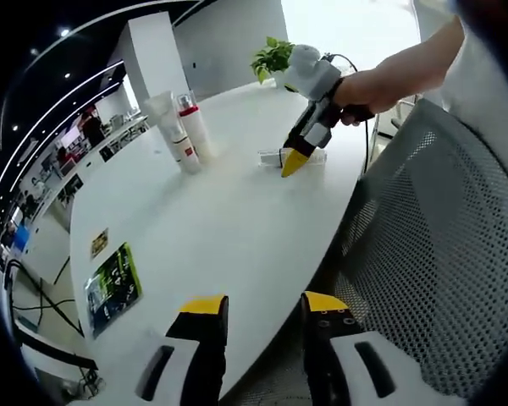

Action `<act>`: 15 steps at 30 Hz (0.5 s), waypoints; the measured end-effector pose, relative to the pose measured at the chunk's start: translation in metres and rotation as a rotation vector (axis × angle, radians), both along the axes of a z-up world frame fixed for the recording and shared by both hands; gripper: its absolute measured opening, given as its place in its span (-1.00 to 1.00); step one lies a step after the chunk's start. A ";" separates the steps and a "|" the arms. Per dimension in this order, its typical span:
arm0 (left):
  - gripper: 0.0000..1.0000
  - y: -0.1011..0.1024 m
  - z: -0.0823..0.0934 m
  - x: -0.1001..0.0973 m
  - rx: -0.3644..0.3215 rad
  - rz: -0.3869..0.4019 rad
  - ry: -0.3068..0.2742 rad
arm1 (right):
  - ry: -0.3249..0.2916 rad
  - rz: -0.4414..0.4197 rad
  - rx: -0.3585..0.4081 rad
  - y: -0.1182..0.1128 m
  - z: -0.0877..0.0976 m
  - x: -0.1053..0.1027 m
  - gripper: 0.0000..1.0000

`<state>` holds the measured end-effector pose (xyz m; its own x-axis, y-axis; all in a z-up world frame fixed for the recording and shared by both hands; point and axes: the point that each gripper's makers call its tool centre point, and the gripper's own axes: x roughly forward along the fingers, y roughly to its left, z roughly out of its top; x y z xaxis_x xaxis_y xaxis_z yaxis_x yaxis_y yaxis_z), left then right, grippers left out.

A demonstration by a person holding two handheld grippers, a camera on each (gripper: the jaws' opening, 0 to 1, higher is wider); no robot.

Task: Arrange the skincare products in the storage area until every visible bottle or jar stands upright without overlapping.

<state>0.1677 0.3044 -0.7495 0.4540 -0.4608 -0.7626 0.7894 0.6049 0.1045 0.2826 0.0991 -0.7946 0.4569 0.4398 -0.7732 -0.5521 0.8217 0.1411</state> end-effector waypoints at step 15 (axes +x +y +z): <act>-0.26 0.000 0.004 0.005 -0.058 0.055 0.013 | -0.207 0.120 0.160 0.038 0.048 0.008 -0.62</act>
<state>0.1724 0.3045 -0.7450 0.4701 -0.4786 -0.7415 0.7557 0.6524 0.0580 0.2907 0.1375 -0.7466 0.5350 0.6093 -0.5852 -0.6747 0.7250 0.1379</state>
